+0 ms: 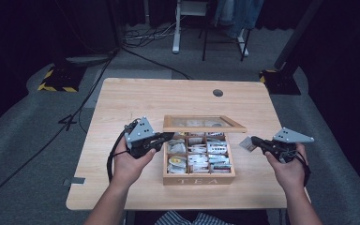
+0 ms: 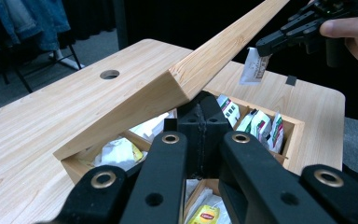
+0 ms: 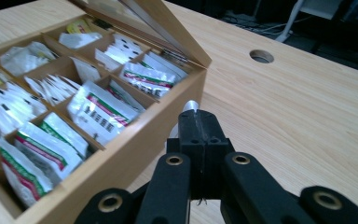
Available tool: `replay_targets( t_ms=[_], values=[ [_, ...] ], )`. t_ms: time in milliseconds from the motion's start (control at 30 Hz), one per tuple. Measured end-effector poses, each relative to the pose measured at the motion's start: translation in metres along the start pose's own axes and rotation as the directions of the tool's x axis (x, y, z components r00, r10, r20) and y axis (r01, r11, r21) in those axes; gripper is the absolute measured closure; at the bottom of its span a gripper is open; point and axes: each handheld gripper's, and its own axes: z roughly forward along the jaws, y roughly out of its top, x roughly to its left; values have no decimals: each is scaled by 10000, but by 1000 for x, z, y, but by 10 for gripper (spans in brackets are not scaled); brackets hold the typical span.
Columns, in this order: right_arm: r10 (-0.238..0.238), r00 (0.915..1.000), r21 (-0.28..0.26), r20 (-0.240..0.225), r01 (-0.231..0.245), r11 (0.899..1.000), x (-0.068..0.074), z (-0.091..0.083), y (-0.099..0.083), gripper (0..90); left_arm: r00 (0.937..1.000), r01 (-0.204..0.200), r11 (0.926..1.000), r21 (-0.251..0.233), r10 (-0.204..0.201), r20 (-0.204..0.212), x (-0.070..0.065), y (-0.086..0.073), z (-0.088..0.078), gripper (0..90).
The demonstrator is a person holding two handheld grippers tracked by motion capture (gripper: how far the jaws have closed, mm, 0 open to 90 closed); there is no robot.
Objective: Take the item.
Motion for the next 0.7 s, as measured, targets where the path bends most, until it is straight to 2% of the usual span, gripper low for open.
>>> replay_targets(
  t_ms=[367, 700],
  values=[
    [366, 9990, 348, 251, -375, 9987, -16, 9, -16, 900, 10000, -16, 10000, 7, 16, -4, 0, 0, 0, 896],
    [818, 9958, 841, 417, -851, 9928, -29, 22, -33, 900, 10000, -11, 10000, 4, 11, -3, 0, 0, 0, 896]
  ],
)
